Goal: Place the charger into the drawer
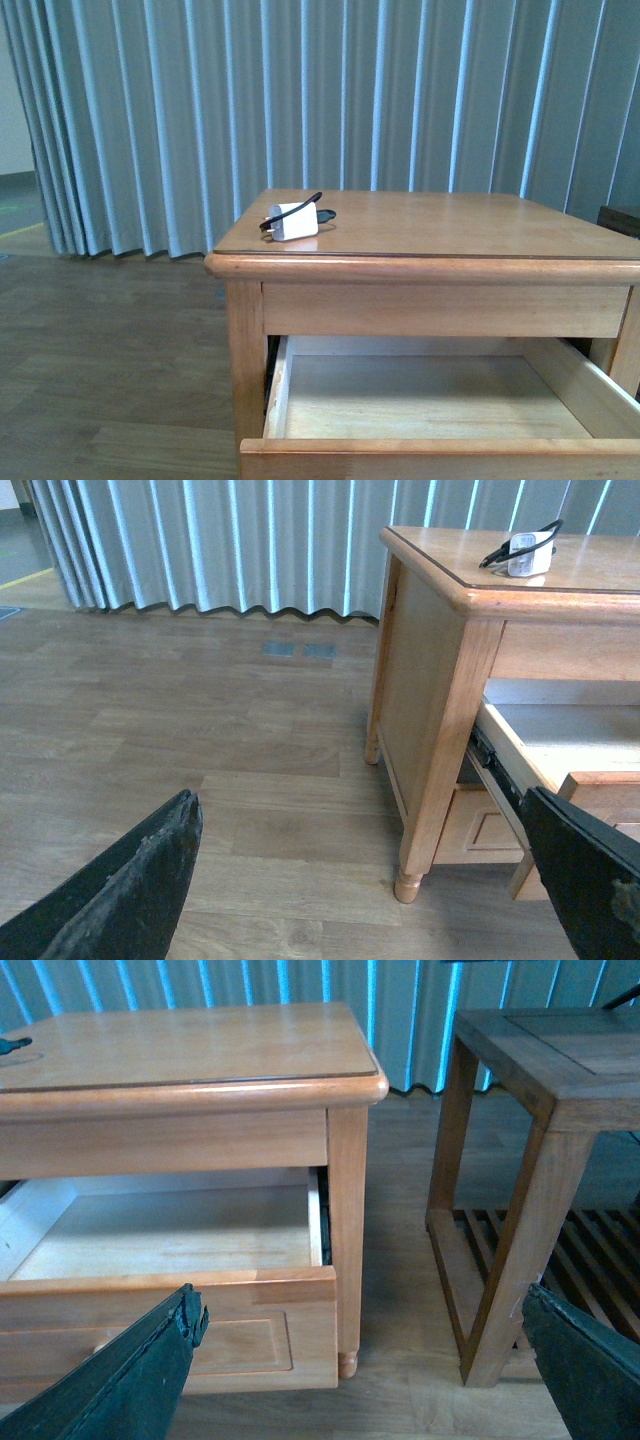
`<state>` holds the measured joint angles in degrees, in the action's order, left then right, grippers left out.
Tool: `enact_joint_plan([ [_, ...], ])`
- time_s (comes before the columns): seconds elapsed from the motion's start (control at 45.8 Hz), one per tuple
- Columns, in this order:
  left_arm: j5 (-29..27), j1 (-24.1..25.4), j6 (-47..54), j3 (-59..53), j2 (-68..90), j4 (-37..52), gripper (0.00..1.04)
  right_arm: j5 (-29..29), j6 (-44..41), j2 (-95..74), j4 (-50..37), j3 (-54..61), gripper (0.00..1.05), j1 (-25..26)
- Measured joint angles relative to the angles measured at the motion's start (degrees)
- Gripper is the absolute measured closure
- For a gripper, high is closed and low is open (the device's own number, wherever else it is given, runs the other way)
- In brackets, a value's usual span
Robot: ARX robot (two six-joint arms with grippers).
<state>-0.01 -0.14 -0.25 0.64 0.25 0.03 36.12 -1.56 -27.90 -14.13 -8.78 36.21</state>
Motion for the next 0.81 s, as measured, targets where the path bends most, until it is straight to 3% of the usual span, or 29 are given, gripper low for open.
enact_joint_plan([
  [0.393,-0.02,0.00,0.00,0.00,0.00,0.00,0.06,0.09,1.64,-0.20,-1.09,0.33,0.10,0.76],
  [0.436,-0.02,0.00,0.00,0.00,0.00,0.00,0.06,-2.38,1.64,1.18,-4.31,2.03,0.20,-0.83],
  [0.698,-0.02,0.00,0.00,0.00,0.00,0.00,0.06,-14.56,1.53,11.82,2.08,5.01,0.64,-13.57],
  [0.807,-0.02,0.00,0.00,0.00,0.00,0.00,0.06,-15.65,1.42,13.09,2.62,5.35,0.45,-15.63],
])
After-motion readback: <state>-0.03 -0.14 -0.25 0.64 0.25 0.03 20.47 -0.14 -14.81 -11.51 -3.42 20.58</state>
